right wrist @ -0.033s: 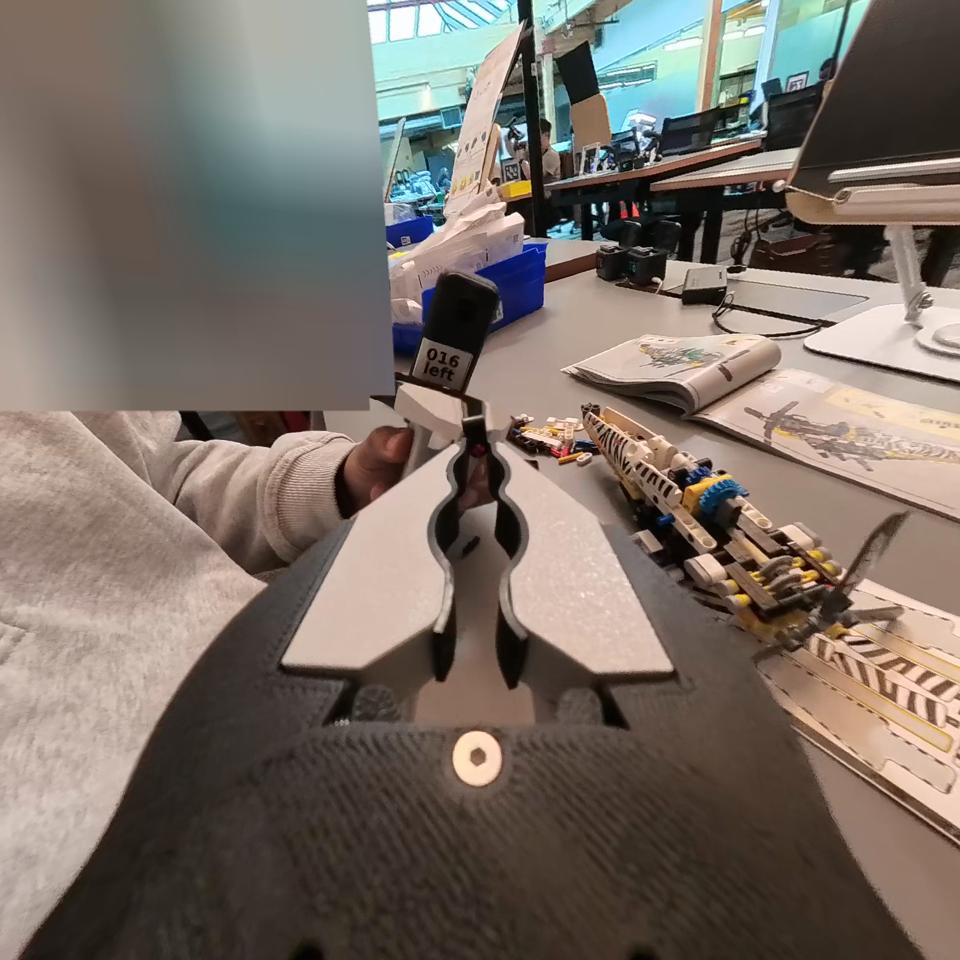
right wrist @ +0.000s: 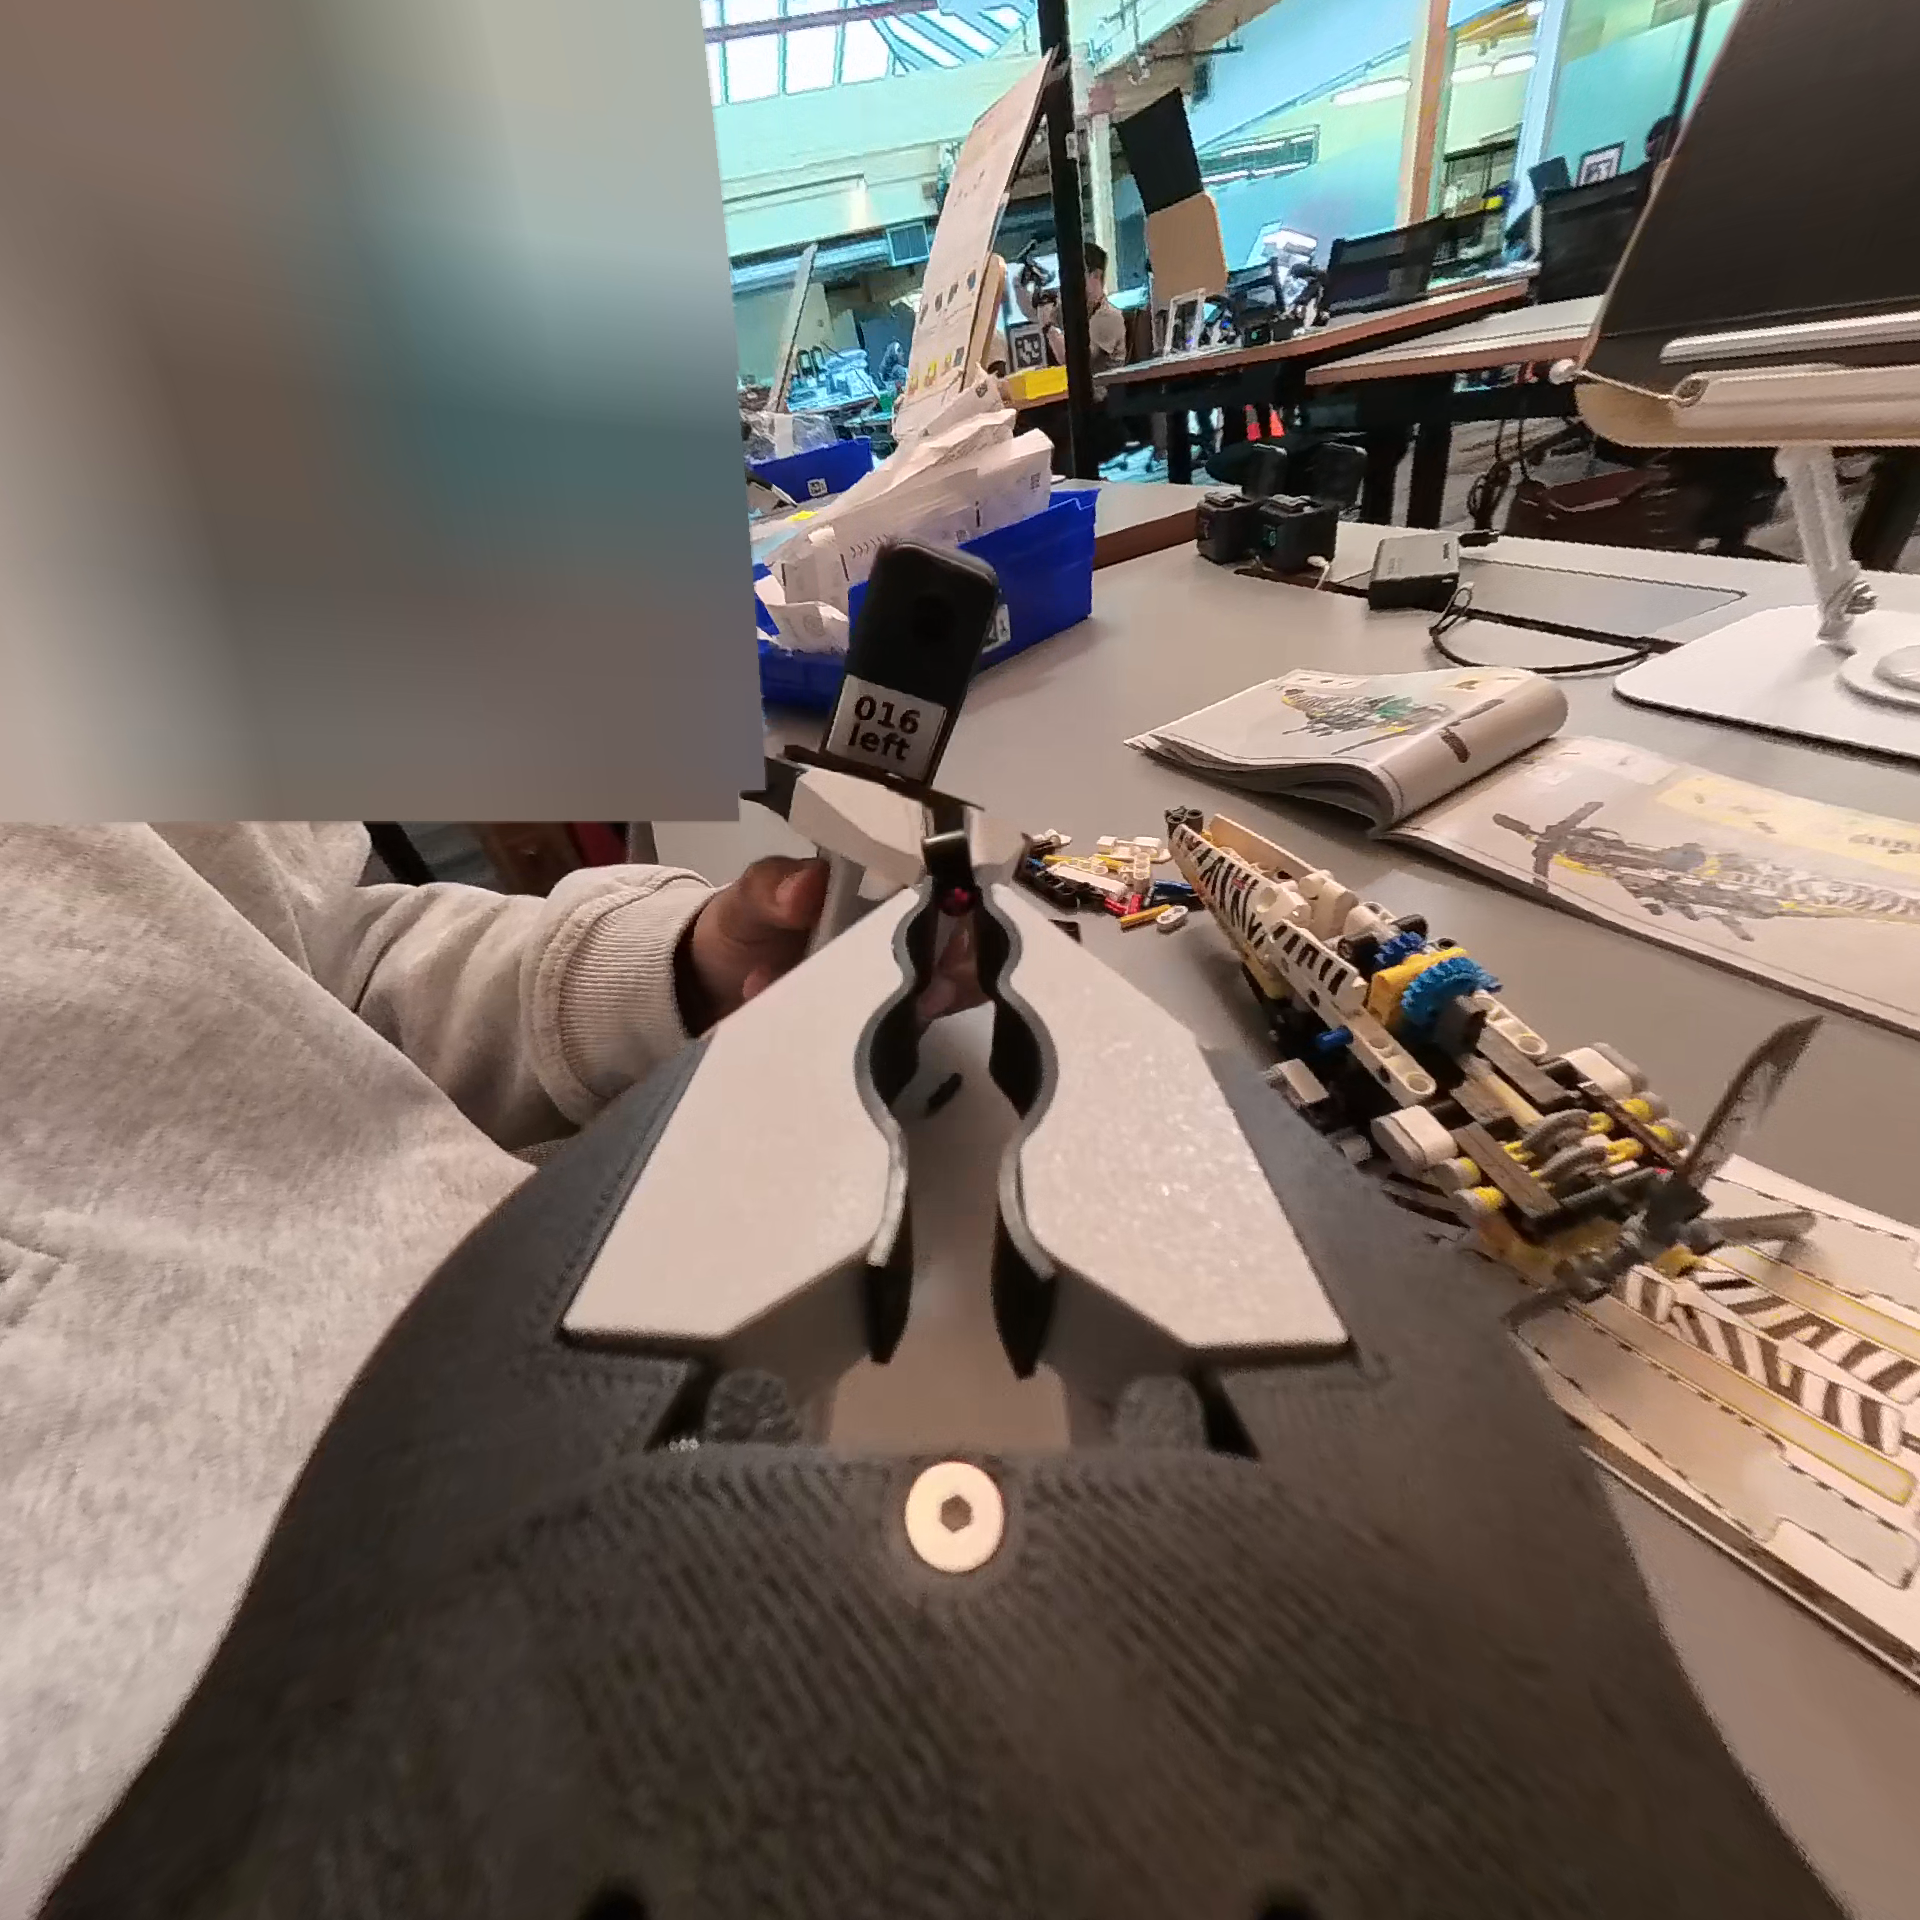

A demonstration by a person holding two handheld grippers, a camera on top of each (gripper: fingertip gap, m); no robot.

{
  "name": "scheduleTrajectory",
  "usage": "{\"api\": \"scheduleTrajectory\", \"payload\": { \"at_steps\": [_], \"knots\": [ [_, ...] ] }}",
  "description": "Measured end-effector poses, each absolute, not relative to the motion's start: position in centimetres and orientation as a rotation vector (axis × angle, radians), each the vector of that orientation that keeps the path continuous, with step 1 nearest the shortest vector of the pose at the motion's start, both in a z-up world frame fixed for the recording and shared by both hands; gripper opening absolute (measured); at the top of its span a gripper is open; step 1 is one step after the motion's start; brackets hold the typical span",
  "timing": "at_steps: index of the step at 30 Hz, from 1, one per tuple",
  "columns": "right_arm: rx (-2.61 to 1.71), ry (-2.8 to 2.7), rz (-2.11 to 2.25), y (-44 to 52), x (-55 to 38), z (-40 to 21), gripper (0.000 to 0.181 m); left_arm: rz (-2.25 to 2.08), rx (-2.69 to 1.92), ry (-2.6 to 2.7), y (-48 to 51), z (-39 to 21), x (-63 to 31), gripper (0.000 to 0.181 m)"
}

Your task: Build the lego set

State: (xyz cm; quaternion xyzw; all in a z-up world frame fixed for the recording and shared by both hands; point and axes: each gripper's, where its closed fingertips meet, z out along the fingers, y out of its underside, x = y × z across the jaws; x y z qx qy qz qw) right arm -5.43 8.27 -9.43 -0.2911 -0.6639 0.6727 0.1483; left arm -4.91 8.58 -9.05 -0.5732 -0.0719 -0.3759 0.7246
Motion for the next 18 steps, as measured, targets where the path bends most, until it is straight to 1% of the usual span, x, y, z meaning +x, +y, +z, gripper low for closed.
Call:
{"api": "scheduleTrajectory", "payload": {
  "at_steps": [10,11,13,14,16,18],
  "knots": [
    [-0.823,-2.008,1.884,7.9,-5.4,-11.0,0.005,-0.877,-1.284,-0.173,8.6,-9.4,-5.2,0.000],
    [-0.820,-2.001,1.880,8.1,-5.4,-10.9,0.006,-0.881,-1.286,-0.171,8.6,-9.4,-5.1,0.000],
    [-0.812,-1.984,1.880,8.4,-5.5,-10.7,0.018,-0.882,-1.292,-0.177,8.6,-9.6,-5.2,0.000],
    [-0.800,-1.983,1.897,8.4,-5.3,-10.5,0.017,-0.891,-1.289,-0.176,8.6,-9.6,-5.2,0.000],
    [-0.782,-1.995,1.905,8.1,-5.1,-10.5,0.000,-0.907,-1.285,-0.170,8.5,-9.5,-5.0,0.000],
    [-0.782,-2.003,1.841,8.2,-5.4,-10.9,0.000,-0.897,-1.289,-0.171,8.6,-9.6,-5.1,0.000]
  ]
}}
